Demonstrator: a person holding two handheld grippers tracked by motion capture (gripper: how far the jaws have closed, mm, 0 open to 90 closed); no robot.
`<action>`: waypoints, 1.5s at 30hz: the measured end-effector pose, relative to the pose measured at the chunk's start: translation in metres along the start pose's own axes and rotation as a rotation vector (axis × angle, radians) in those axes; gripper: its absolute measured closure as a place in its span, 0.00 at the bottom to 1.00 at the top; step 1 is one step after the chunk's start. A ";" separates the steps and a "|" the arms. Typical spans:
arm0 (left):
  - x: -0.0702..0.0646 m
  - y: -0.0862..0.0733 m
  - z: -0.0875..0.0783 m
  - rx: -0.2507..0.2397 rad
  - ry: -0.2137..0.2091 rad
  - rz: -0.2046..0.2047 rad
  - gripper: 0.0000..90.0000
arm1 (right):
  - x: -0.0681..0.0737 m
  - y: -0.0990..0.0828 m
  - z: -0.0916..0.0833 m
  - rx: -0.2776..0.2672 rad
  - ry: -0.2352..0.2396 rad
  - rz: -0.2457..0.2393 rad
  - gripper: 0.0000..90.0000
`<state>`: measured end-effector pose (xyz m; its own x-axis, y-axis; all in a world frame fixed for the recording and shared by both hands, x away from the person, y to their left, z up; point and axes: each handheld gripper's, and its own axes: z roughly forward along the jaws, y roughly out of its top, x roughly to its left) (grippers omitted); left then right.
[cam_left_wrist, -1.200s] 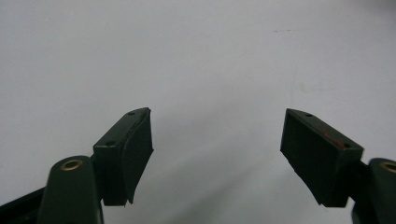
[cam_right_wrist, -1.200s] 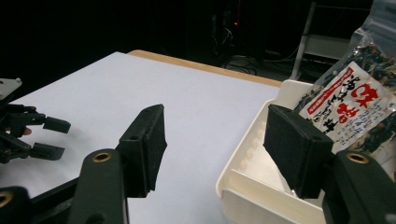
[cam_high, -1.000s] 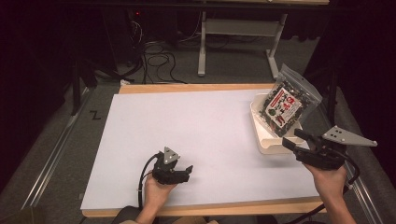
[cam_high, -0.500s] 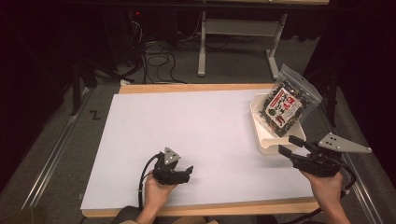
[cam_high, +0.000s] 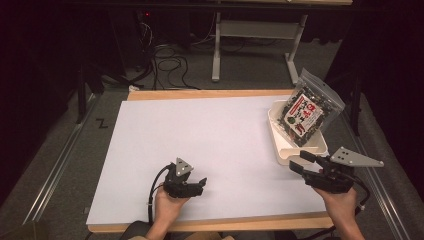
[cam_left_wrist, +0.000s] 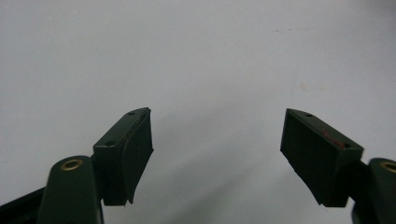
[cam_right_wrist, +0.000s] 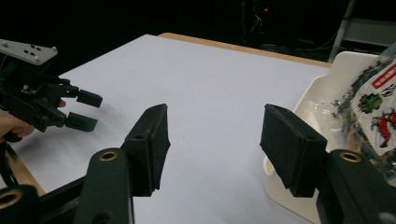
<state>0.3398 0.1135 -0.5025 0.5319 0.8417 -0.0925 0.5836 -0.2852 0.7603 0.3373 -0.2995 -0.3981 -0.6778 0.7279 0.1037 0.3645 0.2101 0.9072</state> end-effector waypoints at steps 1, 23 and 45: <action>0.000 0.000 0.000 -0.001 0.000 0.002 0.29 | 0.000 0.000 0.000 0.000 0.000 0.000 0.47; 0.001 -0.001 -0.002 -0.006 0.001 -0.003 0.29 | 0.007 -0.012 0.033 0.060 0.014 0.010 0.49; 0.001 -0.001 -0.002 -0.006 0.005 -0.001 0.29 | -0.002 -0.017 0.070 0.137 -0.019 0.022 0.49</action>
<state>0.3384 0.1158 -0.5023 0.5285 0.8441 -0.0904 0.5805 -0.2816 0.7640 0.3774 -0.2592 -0.4422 -0.6571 0.7452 0.1136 0.4633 0.2804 0.8407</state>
